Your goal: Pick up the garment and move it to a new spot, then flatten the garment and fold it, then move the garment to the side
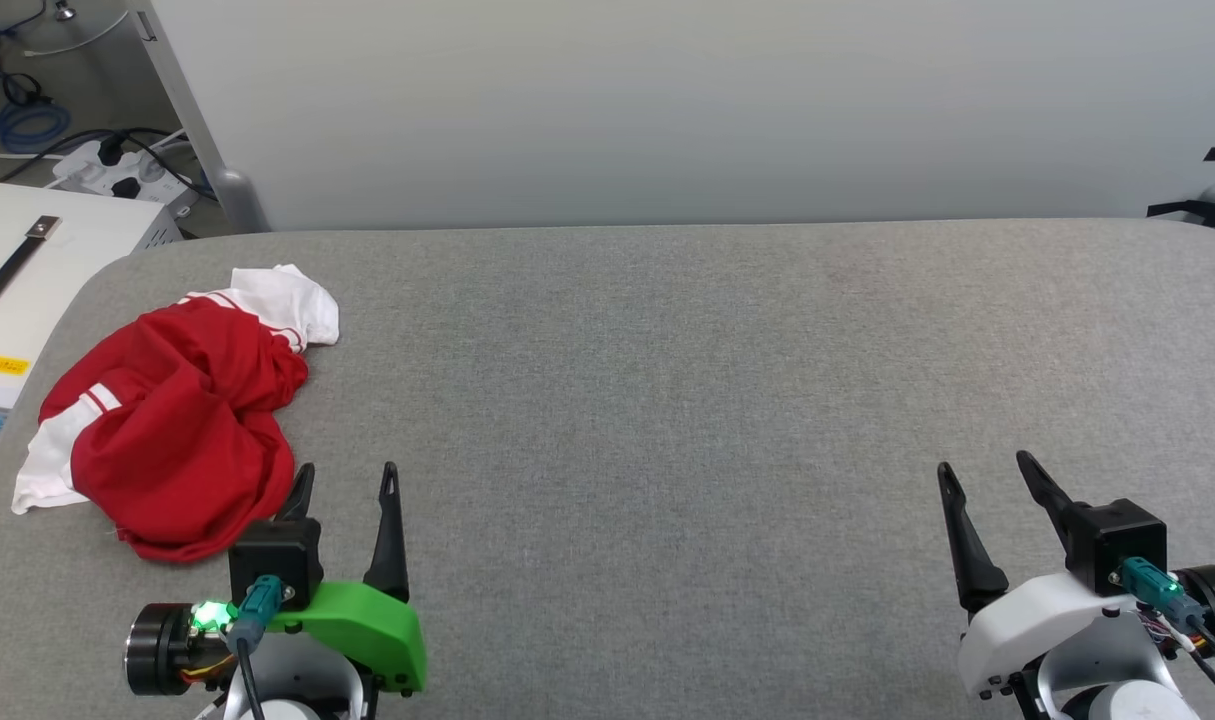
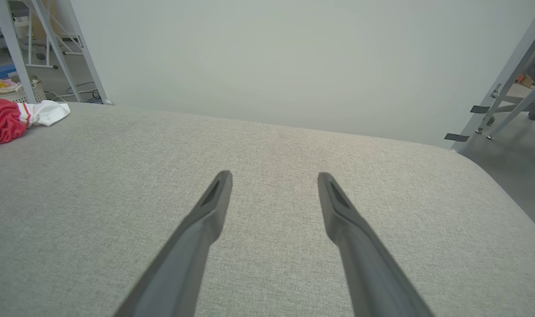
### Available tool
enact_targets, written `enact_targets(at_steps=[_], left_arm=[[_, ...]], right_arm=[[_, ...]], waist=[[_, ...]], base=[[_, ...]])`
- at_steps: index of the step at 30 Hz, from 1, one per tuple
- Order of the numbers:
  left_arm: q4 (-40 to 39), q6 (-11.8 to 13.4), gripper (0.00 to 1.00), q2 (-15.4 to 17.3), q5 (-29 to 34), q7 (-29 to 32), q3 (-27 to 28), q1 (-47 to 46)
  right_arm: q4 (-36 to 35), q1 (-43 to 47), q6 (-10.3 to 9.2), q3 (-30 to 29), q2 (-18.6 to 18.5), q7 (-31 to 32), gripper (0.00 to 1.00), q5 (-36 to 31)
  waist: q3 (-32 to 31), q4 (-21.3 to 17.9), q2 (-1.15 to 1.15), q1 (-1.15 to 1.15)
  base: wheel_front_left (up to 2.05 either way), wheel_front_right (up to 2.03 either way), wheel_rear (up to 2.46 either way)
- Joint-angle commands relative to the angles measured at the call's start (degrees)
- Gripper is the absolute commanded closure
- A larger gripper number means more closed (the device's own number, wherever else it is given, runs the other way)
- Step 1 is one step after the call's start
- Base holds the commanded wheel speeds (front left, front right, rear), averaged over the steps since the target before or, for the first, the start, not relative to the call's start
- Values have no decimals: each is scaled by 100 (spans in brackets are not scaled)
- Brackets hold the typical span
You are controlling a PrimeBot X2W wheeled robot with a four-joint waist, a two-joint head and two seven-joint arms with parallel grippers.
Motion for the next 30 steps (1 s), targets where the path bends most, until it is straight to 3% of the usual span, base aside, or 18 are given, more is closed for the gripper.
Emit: enact_targets(at_steps=[1,30], left_arm=[[-20,54,0,-1,-9,-67,-20,-6],[-151,257,0,1,-30,-409,-171,30]], right_arm=[[-27,-6,0,-26,0,-62,0,44],[-332,70,-1,-187,2,-400,0,560]], waist=[[3,0,0,0],[19,-4,0,0]], base=[[0,0,0],[0,0,0]])
